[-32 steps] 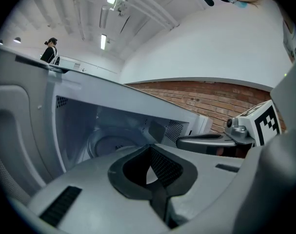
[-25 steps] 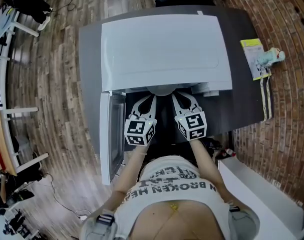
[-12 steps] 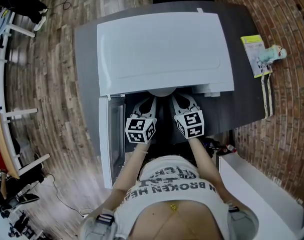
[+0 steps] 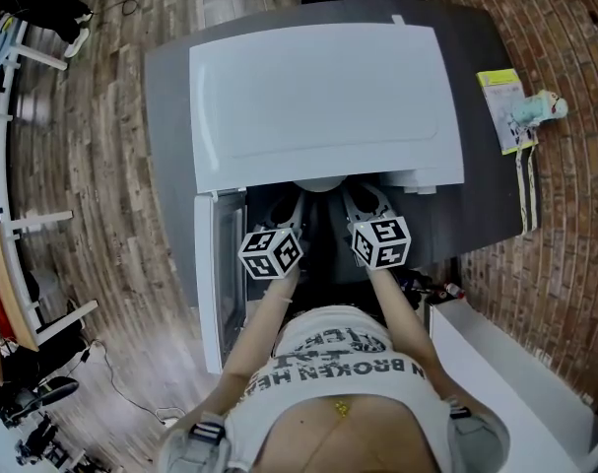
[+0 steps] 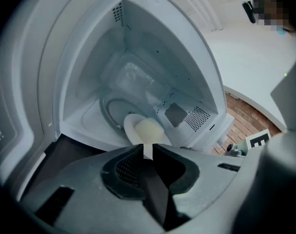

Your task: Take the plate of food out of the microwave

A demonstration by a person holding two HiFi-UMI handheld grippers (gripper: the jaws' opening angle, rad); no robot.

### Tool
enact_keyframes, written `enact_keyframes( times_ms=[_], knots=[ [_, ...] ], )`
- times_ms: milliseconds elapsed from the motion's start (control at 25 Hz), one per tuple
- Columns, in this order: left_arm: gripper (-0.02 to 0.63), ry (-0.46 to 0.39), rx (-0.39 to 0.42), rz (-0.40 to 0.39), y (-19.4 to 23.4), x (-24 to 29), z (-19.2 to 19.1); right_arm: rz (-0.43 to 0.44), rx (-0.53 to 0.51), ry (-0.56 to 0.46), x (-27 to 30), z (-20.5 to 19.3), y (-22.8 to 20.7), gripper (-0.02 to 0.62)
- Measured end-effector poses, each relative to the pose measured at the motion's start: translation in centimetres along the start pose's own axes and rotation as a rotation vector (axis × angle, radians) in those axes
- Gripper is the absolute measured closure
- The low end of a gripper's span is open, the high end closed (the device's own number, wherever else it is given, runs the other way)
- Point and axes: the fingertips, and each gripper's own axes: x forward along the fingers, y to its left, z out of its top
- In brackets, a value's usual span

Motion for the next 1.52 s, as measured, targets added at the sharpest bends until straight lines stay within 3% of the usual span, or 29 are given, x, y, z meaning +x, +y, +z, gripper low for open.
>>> enact_keyframes(
  times_ms=[200,320,560,880,1160,1360,1400,1520],
  knots=[
    [0.474,-0.013,-0.15,0.008,1.1,0.2,-0.4,0.008,0.179,0.011,0.5,-0.8,-0.9,0.448],
    [0.415,-0.006,-0.274,0.011,1.9,0.6,-1.1,0.036,0.303,0.005,1.0,-0.9,-1.2,0.435],
    [0.403,0.003,-0.484,-0.022,2.5,1.9,-1.7,0.09,0.507,0.035,2.1,-1.4,-1.5,0.431],
    [0.405,-0.007,-0.53,-0.075,1.8,3.0,-0.7,0.154,0.695,0.058,3.1,-1.7,-1.5,0.44],
    [0.456,0.011,-0.543,-0.045,2.4,3.5,-0.9,0.16,0.718,0.072,3.4,-1.9,-1.5,0.521],
    [0.493,-0.004,-0.565,-0.062,2.4,3.4,-0.8,0.175,0.743,0.067,3.6,-1.8,-1.4,0.534],
    [0.542,-0.008,-0.561,-0.071,2.2,3.4,-0.7,0.18,0.749,0.068,3.6,-1.8,-1.4,0.535],
    [0.553,-0.018,-0.582,-0.089,2.1,3.5,-0.5,0.181,0.754,0.065,3.5,-1.8,-1.4,0.537]
  ],
)
